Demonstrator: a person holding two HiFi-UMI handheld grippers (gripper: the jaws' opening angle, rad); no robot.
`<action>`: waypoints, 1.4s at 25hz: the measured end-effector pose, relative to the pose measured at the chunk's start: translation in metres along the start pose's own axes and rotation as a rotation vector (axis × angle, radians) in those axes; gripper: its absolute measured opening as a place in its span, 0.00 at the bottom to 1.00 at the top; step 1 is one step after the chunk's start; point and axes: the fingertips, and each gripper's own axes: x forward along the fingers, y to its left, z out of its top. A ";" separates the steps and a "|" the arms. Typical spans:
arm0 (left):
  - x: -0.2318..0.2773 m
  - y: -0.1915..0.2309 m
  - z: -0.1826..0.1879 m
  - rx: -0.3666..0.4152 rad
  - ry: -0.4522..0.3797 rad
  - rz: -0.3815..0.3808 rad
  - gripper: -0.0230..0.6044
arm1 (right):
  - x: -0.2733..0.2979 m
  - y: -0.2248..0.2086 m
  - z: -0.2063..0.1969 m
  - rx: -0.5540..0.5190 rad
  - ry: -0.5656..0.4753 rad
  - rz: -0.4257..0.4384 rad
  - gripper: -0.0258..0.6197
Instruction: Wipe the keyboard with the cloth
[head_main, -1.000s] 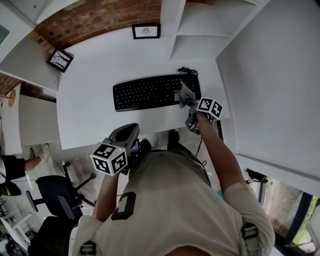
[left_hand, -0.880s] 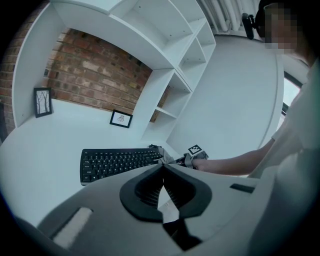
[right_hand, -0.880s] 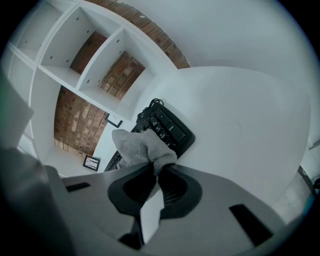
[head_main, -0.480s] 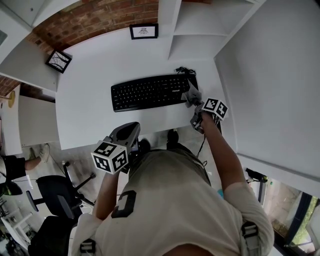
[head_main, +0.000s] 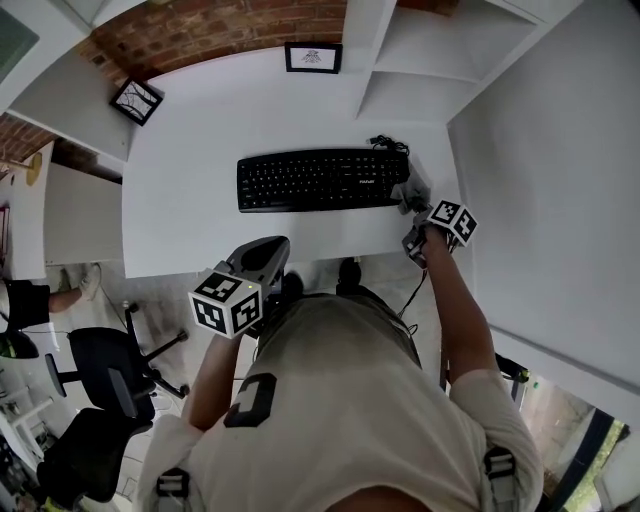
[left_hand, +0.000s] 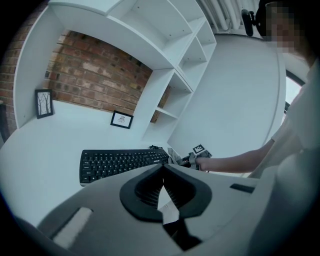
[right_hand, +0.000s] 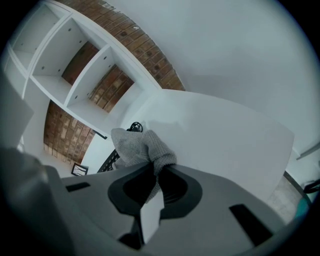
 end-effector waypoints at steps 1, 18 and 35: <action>-0.001 0.001 0.000 -0.002 -0.002 0.003 0.04 | 0.000 -0.003 0.003 -0.003 -0.003 -0.014 0.06; -0.036 0.033 -0.001 -0.048 -0.053 0.108 0.04 | 0.005 0.119 -0.028 -0.065 0.104 0.300 0.07; -0.117 0.085 -0.024 -0.183 -0.145 0.298 0.04 | 0.066 0.335 -0.211 -0.175 0.551 0.572 0.07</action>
